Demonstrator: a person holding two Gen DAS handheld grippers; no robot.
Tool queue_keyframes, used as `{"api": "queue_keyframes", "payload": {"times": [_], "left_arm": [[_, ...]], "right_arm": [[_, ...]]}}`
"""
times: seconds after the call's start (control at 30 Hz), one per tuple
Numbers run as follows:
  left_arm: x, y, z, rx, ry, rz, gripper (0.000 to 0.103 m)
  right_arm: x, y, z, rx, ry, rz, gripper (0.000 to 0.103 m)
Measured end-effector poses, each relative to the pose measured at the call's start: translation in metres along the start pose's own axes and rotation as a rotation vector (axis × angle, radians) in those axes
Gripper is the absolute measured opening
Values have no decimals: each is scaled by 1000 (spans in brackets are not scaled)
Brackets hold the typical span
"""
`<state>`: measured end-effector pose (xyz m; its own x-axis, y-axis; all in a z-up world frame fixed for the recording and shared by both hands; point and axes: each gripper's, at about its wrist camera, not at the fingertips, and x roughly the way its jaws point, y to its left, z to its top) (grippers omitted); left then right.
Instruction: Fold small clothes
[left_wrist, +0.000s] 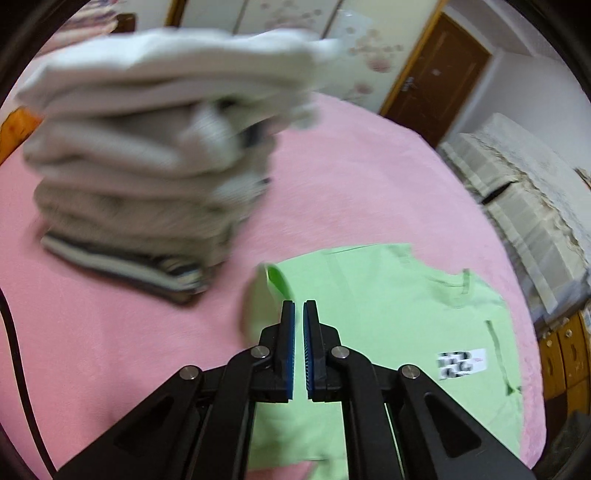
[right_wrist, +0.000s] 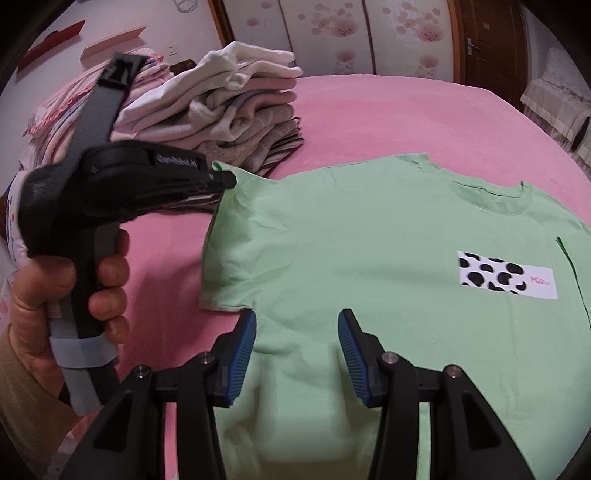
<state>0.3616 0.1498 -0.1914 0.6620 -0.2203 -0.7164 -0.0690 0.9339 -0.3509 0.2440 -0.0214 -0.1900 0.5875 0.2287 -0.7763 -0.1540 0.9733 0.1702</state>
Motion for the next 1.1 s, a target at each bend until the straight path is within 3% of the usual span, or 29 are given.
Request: {"api": "queue_keyframes", "payload": {"times": [0.17, 0.3, 0.4, 0.43, 0.47, 0.57, 0.73, 0.97, 1.1], "left_arm": [[6, -56, 10, 60, -3, -49, 3], [13, -78, 7, 75, 23, -42, 4], [7, -68, 1, 96, 19, -5, 39], [3, -58, -2, 98, 12, 14, 58], [-2, -48, -3, 96, 1, 36, 68], [-12, -11, -7, 94, 11, 85, 70], [-5, 40, -12, 60, 91, 89, 74], [25, 101, -23, -68, 181, 11, 74], [44, 127, -27, -142, 192, -42, 66]], "right_arm": [[-14, -32, -1, 65, -23, -22, 46], [-25, -55, -5, 95, -28, -48, 46], [-29, -64, -6, 96, -24, -52, 46], [-30, -66, -5, 94, -25, -51, 46], [-31, -66, -6, 91, -27, -49, 46], [-30, -61, -2, 77, -32, -47, 46], [-18, -47, 14, 62, -30, -56, 46], [8, -29, 47, 37, -23, -47, 46], [19, -20, 58, 40, -23, -29, 46]]}}
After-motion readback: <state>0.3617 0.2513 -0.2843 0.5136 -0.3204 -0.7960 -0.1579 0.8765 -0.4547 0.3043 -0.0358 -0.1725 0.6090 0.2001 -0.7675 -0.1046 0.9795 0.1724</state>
